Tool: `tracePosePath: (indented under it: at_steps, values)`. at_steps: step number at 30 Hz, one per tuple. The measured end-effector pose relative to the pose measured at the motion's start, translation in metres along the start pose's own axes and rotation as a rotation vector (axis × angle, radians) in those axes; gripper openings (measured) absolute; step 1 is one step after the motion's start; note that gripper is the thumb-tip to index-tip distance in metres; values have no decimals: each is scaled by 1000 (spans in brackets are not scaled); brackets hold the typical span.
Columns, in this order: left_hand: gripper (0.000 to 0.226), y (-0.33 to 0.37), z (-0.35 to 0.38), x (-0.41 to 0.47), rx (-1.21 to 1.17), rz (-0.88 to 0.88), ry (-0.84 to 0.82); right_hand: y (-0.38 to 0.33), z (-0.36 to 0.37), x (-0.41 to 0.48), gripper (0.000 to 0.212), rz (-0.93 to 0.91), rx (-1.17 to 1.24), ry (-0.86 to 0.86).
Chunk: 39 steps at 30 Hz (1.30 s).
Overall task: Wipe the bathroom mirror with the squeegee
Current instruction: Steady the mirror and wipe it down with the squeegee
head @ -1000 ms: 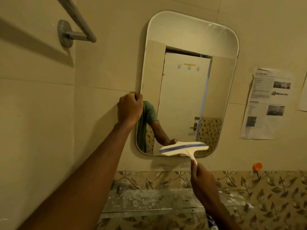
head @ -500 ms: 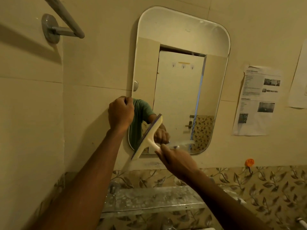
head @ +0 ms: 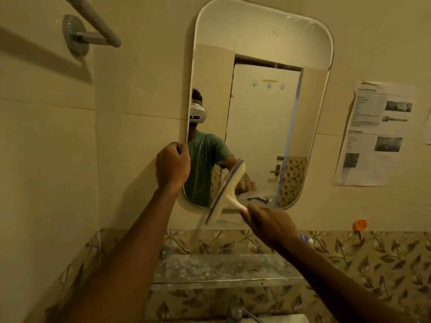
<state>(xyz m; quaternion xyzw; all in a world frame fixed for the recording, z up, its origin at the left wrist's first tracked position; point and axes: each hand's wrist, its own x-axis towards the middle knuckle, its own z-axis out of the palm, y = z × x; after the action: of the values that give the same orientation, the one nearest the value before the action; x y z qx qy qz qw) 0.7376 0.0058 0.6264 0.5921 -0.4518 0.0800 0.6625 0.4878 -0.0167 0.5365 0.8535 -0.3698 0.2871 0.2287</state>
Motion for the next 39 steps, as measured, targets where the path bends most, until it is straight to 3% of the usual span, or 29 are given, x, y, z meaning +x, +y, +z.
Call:
tracePosePath:
  at_steps: [5,11,14,18,21,24,32,39]
  values:
    - [30,5,1,-6,-34,-32,30,-21,10,31,55,-106,-57,9]
    - [36,6,-3,-7,-77,-96,13,37,15,-16,61,45,11,-22]
    - [34,6,-2,-7,-79,-92,17,30,9,-27,62,96,20,5]
    - [38,2,-3,-5,-79,-73,17,-4,-22,13,36,206,373,279]
    - [39,-1,-3,-7,-69,-48,13,-21,-48,54,35,299,533,482]
    - [39,-4,-2,-8,-42,-43,9,-35,-48,62,31,357,667,414]
    - [41,-8,-4,-5,-45,-24,-21,-69,25,-10,30,549,679,245]
    - [41,-9,-2,-6,-88,-29,-11,-48,-31,57,37,476,639,479]
